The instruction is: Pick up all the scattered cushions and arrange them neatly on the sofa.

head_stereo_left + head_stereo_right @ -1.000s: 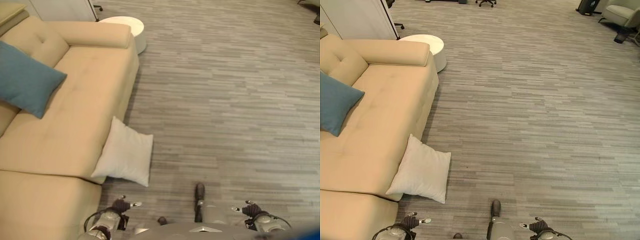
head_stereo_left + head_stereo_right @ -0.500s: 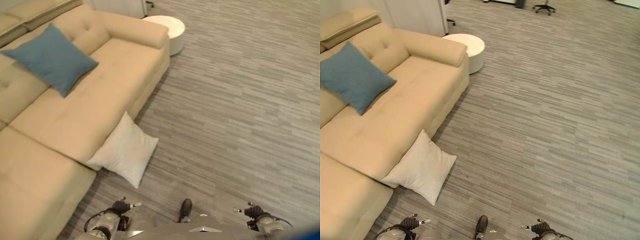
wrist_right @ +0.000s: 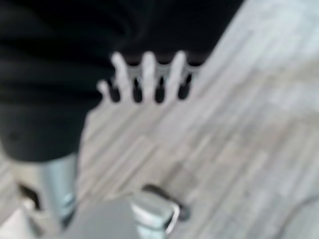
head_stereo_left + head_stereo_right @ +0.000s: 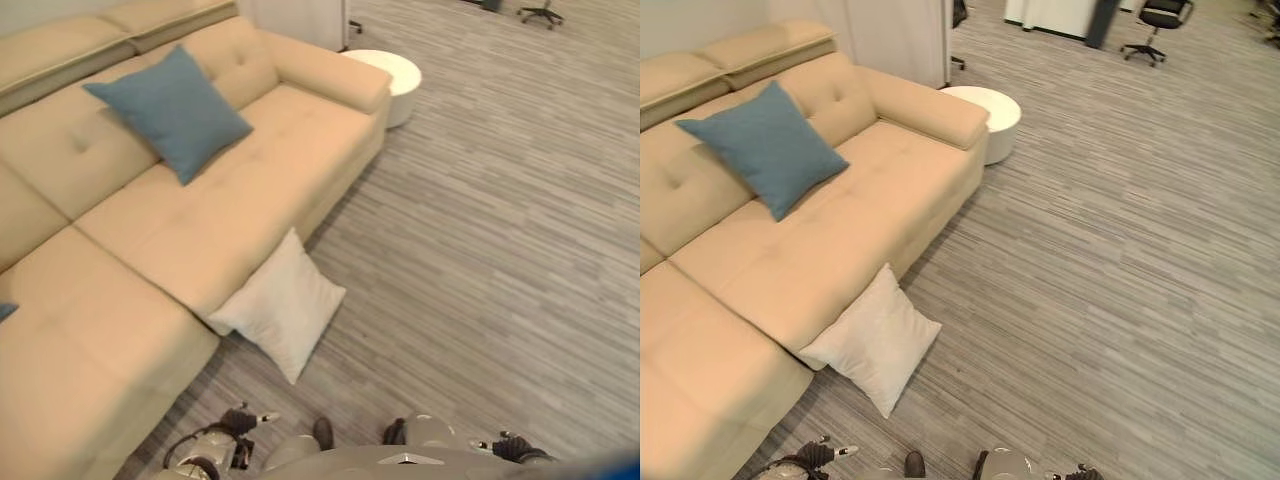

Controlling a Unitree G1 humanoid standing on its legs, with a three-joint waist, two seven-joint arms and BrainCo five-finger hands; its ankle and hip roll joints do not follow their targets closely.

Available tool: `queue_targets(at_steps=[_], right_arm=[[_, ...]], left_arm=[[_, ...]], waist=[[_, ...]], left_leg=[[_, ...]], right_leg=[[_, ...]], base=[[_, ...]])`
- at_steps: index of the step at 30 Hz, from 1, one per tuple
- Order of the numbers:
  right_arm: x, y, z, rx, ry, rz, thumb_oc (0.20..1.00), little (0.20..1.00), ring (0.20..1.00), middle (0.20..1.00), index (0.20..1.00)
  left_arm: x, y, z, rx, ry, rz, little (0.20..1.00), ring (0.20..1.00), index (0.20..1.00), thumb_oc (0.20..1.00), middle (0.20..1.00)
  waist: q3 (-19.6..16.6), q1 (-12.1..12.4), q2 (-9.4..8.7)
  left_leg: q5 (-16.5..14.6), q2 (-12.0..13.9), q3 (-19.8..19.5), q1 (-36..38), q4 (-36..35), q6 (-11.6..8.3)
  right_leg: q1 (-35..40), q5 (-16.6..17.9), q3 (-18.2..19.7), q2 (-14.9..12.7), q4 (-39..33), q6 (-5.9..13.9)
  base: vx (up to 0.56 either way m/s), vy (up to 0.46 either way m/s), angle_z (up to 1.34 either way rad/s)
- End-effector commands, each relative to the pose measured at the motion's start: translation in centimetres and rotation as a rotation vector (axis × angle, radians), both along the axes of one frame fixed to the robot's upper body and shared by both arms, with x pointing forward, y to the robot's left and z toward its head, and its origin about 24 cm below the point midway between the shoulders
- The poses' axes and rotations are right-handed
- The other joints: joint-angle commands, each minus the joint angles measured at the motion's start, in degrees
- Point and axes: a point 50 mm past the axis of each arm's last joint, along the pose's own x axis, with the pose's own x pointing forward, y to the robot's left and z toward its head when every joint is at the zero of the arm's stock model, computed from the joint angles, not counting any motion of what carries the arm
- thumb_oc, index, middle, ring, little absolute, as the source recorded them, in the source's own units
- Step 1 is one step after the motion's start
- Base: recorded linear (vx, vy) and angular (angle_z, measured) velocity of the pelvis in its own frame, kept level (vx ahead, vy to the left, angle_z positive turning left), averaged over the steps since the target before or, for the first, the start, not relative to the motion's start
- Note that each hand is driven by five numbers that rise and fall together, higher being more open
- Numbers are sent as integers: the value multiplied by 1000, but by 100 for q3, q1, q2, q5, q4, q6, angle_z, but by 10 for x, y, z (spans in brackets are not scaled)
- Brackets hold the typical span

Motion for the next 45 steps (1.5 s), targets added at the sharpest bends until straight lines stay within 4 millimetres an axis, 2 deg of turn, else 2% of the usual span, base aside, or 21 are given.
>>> queue_targets(at_steps=[1,2,3,4,8,9,10,16,17,18,19,23,25,27,29,33,35,36,40,42,45], right_arm=[[27,-5,8,-21,-77,21,1000,1000,1000,1000,1000],[27,-5,8,-21,-77,21,1000,1000,1000,1000,1000],[28,-2,8,-14,-79,28,1000,1000,1000,1000,1000],[28,-1,8,-14,-76,30,1000,1000,1000,1000,1000],[28,-1,8,-14,-76,30,1000,1000,1000,1000,1000],[24,2,6,-15,-55,74,1000,1000,1000,1000,1000],[24,2,6,-14,-55,75,1000,1000,1000,1000,1000],[22,1,6,-18,-54,90,1000,1000,1000,1000,1000],[21,0,6,-19,-53,88,1000,1000,1000,1000,1000],[19,-3,6,-26,-57,69,1000,1000,1000,1000,1000],[17,-5,6,-27,-53,54,1000,1000,1000,1000,1000],[10,-8,5,-30,-39,10,1000,1000,1000,1000,1000],[8,-6,4,-25,-29,14,1000,1000,1000,1000,1000],[10,-2,3,-23,-24,41,1000,1000,1000,1000,1000],[11,1,3,-13,-27,42,1000,1000,1000,1000,1000],[24,4,5,-8,-64,62,1000,1000,1000,1000,1000],[28,6,6,-2,-76,64,1000,1000,1000,1000,1000],[34,7,8,-1,-93,74,1000,1000,1000,1000,1000],[40,8,10,1,-114,82,1000,1000,1000,1000,1000],[40,9,10,7,-120,88,1000,1000,1000,1000,1000],[39,10,9,6,-116,102,1000,1000,1000,1000,1000]], left_arm=[[4,5,3,13,-30,20,1000,1000,1000,1000,1000],[4,5,3,12,-30,20,1000,1000,1000,1000,1000],[5,6,3,16,-35,21,1000,1000,1000,1000,1000],[5,6,3,16,-36,18,1000,1000,1000,1000,1000],[5,6,3,16,-36,18,1000,1000,1000,1000,1000],[-9,8,0,13,-2,41,1000,1000,1000,1000,1000],[-9,8,0,13,-2,41,1000,1000,1000,1000,1000],[-12,7,-1,-2,7,66,1000,1000,1000,1000,1000],[-9,6,-1,-6,-2,69,1000,1000,1000,1000,1000],[-3,5,0,-9,-21,66,1000,1000,1000,1000,1000],[0,3,1,-11,-27,54,1000,1000,1000,1000,1000],[11,-2,3,-9,-42,-1,1000,1000,1000,1000,1000],[7,0,2,-10,-29,9,1000,1000,1000,1000,1000],[-1,3,0,-8,-11,32,1000,1000,1000,1000,1000],[-7,6,0,-1,5,41,1000,1000,1000,1000,1000],[-7,10,1,9,3,54,1000,1000,1000,1000,1000],[-4,13,2,15,-10,55,1000,1000,1000,1000,1000],[-3,14,3,17,-22,61,1000,1000,1000,1000,1000],[1,15,5,18,-39,62,1000,1000,1000,1000,1000],[3,15,5,20,-45,53,1000,1000,1000,1000,1000],[1,15,5,24,-43,53,1000,1000,1000,1000,1000]], waist=[[227,11,-101],[235,7,-95],[251,-63,-127],[250,-89,-147],[252,-89,-147],[94,-104,-214],[88,-120,-219],[-71,-87,-235],[-67,-80,-263],[-19,-97,-325],[7,-153,-329],[9,-280,-287],[16,-237,-245],[31,-159,-240],[30,-163,-233],[121,-67,-157],[186,-110,-127],[199,-164,-70],[285,-235,-74],[295,-333,-102],[221,-275,-145]], left_leg=[[-285,137,-27,69,260,-580],[-292,144,-31,80,262,-582],[-365,101,-226,197,258,-611],[-400,86,-306,240,266,-630],[-400,87,-307,242,265,-630],[-509,112,-631,437,212,-756],[-500,108,-645,428,210,-756],[-541,415,-951,256,579,-1017],[-558,447,-922,145,777,-1061],[-547,497,-631,-139,1168,-1077],[-544,629,-159,-187,1156,-1044],[-121,713,836,-568,726,-984],[-66,679,854,-631,627,-986],[-126,500,525,-557,529,-912],[-90,479,617,-482,395,-858],[-163,293,409,-350,320,-625],[-185,262,273,-302,334,-576],[-213,201,70,-181,259,-574],[-246,109,-166,-34,215,-606],[-263,55,-365,14,212,-619],[-278,82,-398,18,201,-661]], right_leg=[[330,1265,95,59,-1250,130],[348,1265,88,66,-1259,130],[198,1399,429,187,-1714,210],[190,1458,563,235,-1895,237],[193,1458,562,236,-1896,237],[286,1517,619,295,-2188,254],[287,1524,605,288,-2198,255],[620,1128,425,427,-2163,32],[700,1087,319,412,-2198,-1],[846,1033,94,362,-2274,-61],[951,973,-104,330,-2329,-69],[1141,909,-568,270,-2503,-42],[1184,821,-687,253,-2430,-22],[1183,791,-650,197,-2264,10],[1176,799,-650,92,-2044,76],[833,921,-427,-178,-1143,149],[609,1008,6,-76,-746,142],[355,970,523,177,-987,91],[193,1134,886,312,-1512,138],[195,1163,1299,460,-1714,167],[448,1145,1180,374,-1998,180]], base=[[118,-42,34],[208,-69,45],[210,-69,52],[208,-69,56],[102,-66,49],[346,-243,5],[404,-300,30],[133,-206,96],[33,-161,82],[18,-193,52],[-26,-137,76],[-18,-3,142],[105,79,99],[121,136,20],[117,167,-47],[82,180,-9],[118,115,21],[144,75,39],[121,3,40],[128,-54,67],[85,-71,73]])
